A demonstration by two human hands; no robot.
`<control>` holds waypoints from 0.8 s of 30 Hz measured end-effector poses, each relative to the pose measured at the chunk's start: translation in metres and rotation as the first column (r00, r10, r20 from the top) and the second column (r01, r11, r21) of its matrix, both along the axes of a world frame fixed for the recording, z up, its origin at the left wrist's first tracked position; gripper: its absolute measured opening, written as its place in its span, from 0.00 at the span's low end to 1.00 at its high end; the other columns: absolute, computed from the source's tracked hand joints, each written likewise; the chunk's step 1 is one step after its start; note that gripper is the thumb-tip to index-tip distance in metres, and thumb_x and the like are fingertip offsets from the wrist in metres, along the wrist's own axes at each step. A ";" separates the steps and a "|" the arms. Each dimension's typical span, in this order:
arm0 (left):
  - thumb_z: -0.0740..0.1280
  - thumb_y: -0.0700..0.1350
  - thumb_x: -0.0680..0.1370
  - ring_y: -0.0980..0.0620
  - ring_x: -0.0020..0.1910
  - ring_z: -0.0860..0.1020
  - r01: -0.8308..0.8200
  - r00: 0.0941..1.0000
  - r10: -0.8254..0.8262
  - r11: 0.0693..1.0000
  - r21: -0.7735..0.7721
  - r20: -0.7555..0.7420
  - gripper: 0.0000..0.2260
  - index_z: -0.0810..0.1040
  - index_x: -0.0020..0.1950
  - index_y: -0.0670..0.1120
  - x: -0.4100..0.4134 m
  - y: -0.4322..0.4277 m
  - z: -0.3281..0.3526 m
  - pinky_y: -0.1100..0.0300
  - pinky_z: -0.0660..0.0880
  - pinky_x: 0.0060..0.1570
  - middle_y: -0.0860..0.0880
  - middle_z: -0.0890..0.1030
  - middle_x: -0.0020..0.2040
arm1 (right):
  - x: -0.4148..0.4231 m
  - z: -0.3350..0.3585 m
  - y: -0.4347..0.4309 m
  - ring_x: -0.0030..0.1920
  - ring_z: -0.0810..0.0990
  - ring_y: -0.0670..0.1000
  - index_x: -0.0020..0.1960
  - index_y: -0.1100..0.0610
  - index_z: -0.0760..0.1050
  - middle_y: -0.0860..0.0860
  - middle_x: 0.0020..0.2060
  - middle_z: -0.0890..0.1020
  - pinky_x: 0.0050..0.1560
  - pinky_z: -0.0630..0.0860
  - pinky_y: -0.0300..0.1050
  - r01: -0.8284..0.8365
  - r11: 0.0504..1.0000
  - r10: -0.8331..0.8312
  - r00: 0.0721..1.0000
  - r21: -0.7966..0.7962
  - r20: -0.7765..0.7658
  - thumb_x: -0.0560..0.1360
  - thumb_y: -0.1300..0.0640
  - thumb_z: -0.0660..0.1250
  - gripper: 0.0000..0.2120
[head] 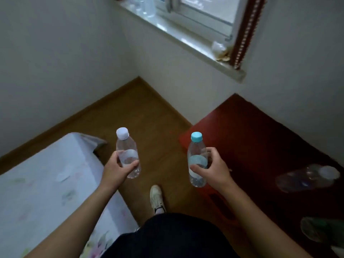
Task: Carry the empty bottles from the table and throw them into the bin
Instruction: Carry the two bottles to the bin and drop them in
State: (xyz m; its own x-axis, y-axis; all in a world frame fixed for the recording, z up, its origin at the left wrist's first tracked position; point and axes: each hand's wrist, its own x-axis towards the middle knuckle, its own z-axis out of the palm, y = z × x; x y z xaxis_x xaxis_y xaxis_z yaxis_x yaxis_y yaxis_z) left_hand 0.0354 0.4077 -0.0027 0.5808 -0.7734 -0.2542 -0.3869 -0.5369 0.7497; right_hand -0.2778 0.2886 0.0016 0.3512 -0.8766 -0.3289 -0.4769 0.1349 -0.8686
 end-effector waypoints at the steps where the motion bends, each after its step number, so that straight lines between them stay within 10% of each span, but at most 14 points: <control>1: 0.78 0.53 0.71 0.50 0.52 0.80 -0.082 0.997 0.082 0.997 0.009 0.002 0.23 0.75 0.62 0.49 0.010 0.025 -0.001 0.56 0.77 0.50 0.51 0.81 0.54 | 0.018 0.000 0.001 0.52 0.82 0.45 0.59 0.42 0.69 0.42 0.53 0.80 0.51 0.83 0.49 -0.072 0.997 0.072 0.997 0.000 -0.012 0.61 0.39 0.79 0.32; 12: 0.79 0.52 0.69 0.45 0.53 0.81 -0.573 0.794 0.595 0.800 0.175 -0.121 0.25 0.76 0.61 0.46 0.075 0.212 -0.051 0.53 0.75 0.48 0.47 0.82 0.53 | 0.181 -0.015 0.025 0.50 0.84 0.44 0.55 0.43 0.72 0.43 0.50 0.82 0.49 0.85 0.47 -0.445 0.893 0.450 0.881 0.065 -0.148 0.57 0.35 0.76 0.30; 24: 0.76 0.59 0.71 0.48 0.57 0.78 -0.431 0.875 0.462 0.880 0.202 -0.148 0.26 0.73 0.65 0.54 0.194 0.144 -0.069 0.52 0.79 0.54 0.51 0.79 0.59 | 0.230 -0.046 -0.011 0.44 0.82 0.41 0.61 0.48 0.73 0.43 0.46 0.82 0.39 0.78 0.36 -0.300 0.952 0.300 0.874 0.063 -0.383 0.67 0.45 0.78 0.26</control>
State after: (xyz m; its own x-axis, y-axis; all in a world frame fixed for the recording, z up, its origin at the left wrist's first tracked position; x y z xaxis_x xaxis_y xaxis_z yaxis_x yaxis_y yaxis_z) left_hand 0.2291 0.5519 -0.0720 0.7842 -0.3834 -0.4879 0.0600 -0.7357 0.6747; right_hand -0.0481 0.2780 -0.0443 0.4435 -0.7488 -0.4925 -0.7899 -0.0669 -0.6095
